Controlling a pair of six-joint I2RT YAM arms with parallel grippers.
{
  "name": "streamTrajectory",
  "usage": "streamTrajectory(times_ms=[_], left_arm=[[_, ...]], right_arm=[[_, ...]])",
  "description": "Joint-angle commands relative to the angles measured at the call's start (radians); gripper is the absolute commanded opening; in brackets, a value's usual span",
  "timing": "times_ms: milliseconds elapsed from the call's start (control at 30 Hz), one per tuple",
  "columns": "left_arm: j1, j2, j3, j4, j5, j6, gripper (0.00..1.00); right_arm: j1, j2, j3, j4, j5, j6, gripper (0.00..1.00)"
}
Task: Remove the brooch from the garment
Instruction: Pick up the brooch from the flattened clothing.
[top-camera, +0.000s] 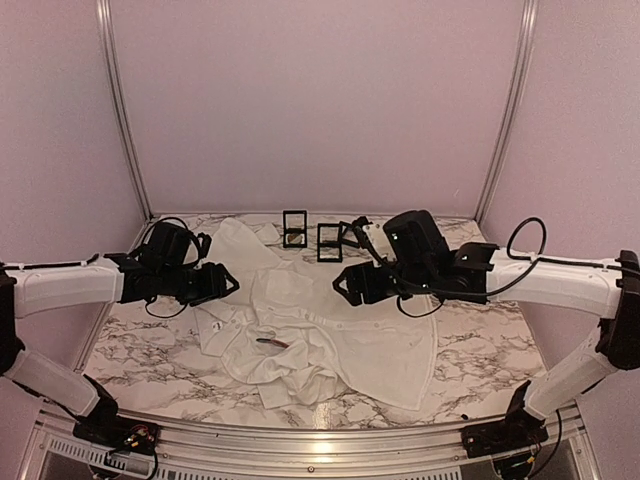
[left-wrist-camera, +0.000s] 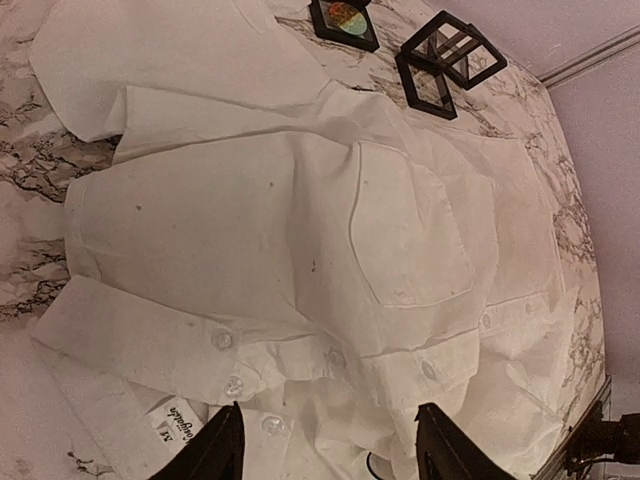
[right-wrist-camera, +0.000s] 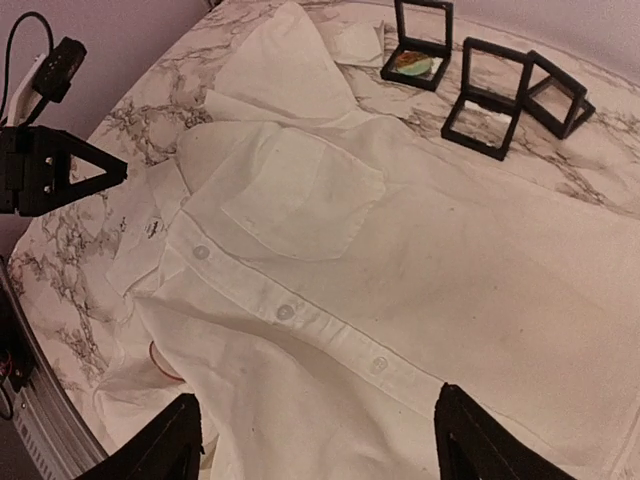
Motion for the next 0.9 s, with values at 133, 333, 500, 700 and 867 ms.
streamTrajectory(times_ms=[133,333,500,700,867], left_arm=[[-0.088,-0.084,-0.126,0.011,0.043,-0.101,0.60],[-0.118,-0.129,-0.200,0.074,0.061,-0.179,0.59],[-0.137,-0.148,-0.247,0.103,0.071,-0.220,0.58],[-0.139,-0.192,-0.294,0.119,0.078,-0.265,0.57],[-0.138,-0.216,-0.308,0.126,0.079,-0.287,0.57]], right_arm=[[0.155,0.214,0.231,-0.121,0.003,-0.194,0.68],[0.207,0.386,0.375,-0.157,-0.003,-0.297,0.69],[0.213,0.519,0.516,-0.205,-0.026,-0.348,0.74],[0.232,0.617,0.614,-0.263,-0.034,-0.380,0.74],[0.240,0.670,0.658,-0.309,-0.026,-0.386,0.70]])
